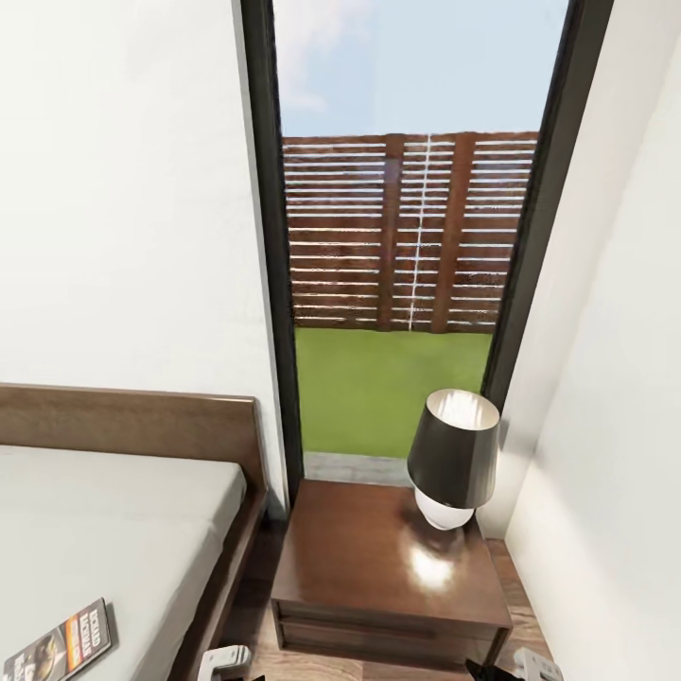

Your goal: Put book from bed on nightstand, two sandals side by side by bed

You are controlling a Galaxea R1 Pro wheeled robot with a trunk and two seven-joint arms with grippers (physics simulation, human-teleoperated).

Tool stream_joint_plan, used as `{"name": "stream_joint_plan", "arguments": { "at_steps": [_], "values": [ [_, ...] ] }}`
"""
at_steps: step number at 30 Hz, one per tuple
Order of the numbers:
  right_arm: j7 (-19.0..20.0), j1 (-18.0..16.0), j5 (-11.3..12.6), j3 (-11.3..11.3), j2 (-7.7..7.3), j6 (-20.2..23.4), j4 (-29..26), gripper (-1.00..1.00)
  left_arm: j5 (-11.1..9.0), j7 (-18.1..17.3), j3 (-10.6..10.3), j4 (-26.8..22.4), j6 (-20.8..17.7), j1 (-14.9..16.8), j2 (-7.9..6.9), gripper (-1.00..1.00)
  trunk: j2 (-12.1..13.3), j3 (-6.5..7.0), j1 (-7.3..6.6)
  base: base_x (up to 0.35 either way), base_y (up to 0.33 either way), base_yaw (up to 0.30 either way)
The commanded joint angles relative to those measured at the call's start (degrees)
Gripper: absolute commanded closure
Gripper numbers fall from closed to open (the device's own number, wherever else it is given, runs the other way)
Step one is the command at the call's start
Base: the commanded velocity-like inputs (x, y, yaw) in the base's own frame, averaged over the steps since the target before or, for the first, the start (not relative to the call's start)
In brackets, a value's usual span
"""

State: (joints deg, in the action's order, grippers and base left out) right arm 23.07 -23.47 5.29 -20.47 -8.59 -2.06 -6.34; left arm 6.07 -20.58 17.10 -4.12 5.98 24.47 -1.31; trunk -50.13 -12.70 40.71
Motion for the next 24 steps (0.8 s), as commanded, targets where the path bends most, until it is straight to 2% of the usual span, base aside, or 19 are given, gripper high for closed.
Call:
{"name": "stream_joint_plan", "arguments": {
  "at_steps": [1, 6, 16, 24],
  "values": [
    [0.22, -0.06, 0.53, 0.17, -0.03, -0.14, 0.10, -1.00, 0.61, -0.16, 0.48, 0.07, 0.26, 0.05, -0.01, -1.00, -0.06, -0.08, 0.01, 0.018, 0.010, 0.000],
    [0.22, -0.06, 0.56, 0.17, -0.03, -0.14, 0.10, -1.00, 0.61, -0.16, 0.48, 0.07, 0.26, 0.05, -0.01, -1.00, -0.06, -0.08, 0.01, 0.007, 0.004, -0.051],
    [0.22, -0.02, 0.58, 0.15, -0.03, -0.14, 0.10, -1.00, 0.61, -0.16, 0.48, 0.05, 0.26, 0.05, -0.01, -1.00, -0.06, -0.08, 0.01, 0.000, 0.000, -0.169],
    [0.25, -0.05, 0.58, 0.17, -0.03, -0.14, 0.10, -1.00, 0.61, -0.16, 0.48, 0.02, 0.26, 0.05, -0.01, -1.00, -0.06, -0.08, 0.01, 0.000, 0.000, -0.033]
  ]
}}
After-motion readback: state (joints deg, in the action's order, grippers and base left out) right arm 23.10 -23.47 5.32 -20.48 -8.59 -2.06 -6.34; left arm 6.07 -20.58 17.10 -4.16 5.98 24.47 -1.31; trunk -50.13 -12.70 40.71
